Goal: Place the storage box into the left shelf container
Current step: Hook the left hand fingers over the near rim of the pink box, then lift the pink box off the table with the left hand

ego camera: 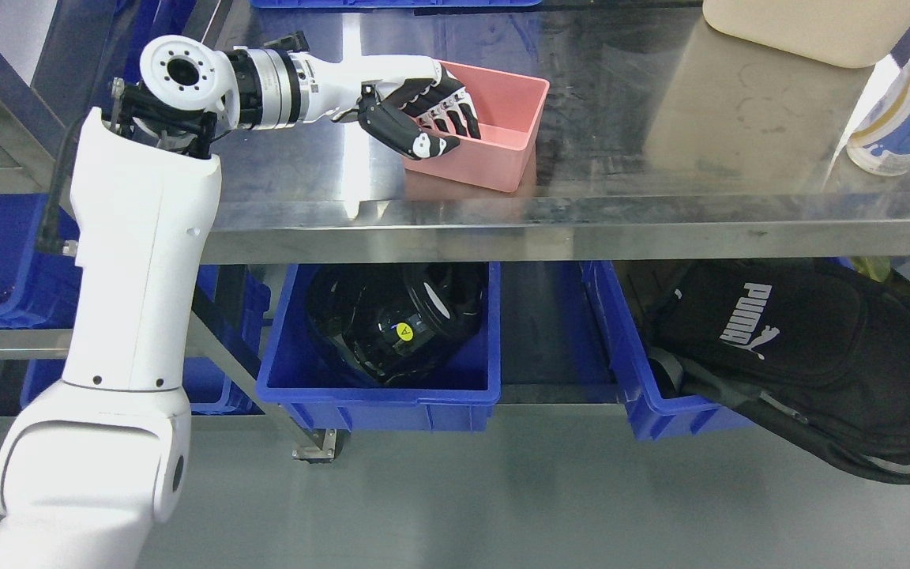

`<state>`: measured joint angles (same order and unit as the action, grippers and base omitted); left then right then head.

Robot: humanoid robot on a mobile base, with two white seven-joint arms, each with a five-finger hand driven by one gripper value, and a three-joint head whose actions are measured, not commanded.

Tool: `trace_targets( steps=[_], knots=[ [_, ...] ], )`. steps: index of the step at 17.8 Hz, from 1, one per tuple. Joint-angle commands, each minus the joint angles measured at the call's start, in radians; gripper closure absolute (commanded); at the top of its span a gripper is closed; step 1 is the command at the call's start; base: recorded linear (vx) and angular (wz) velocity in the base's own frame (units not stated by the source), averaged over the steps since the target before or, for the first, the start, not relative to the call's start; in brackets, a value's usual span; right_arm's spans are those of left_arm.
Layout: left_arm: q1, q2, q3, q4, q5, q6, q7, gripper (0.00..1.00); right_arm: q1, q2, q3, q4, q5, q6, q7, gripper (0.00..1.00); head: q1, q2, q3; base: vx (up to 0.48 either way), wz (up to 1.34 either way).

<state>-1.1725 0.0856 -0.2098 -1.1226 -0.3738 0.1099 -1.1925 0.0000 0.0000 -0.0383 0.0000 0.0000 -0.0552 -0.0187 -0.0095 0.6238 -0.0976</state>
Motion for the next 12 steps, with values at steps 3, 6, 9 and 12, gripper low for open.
trace_targets(
  steps=[3,6,9,12],
  knots=[
    [0.001,-0.027,0.134,-0.04,0.001,-0.073,0.007,1.0,-0.018,-0.017,0.0,-0.017,0.0,0.0,0.0,0.01,0.0,0.0,0.0,-0.001,-0.01],
    [0.017,-0.02,0.176,-0.092,0.001,-0.125,0.004,1.0,-0.018,-0.017,0.0,-0.017,0.0,0.0,0.0,0.01,0.0,0.0,0.0,0.0,0.0],
    [0.042,-0.02,0.207,-0.121,-0.001,-0.197,0.004,1.0,-0.018,-0.017,0.0,-0.017,0.0,0.0,0.0,0.01,0.0,0.0,0.0,0.0,0.0],
    [0.059,-0.024,0.233,-0.181,-0.001,-0.283,0.008,1.0,-0.018,-0.017,0.0,-0.017,0.0,0.0,0.0,0.01,0.0,0.0,0.0,0.0,0.0]
  ],
)
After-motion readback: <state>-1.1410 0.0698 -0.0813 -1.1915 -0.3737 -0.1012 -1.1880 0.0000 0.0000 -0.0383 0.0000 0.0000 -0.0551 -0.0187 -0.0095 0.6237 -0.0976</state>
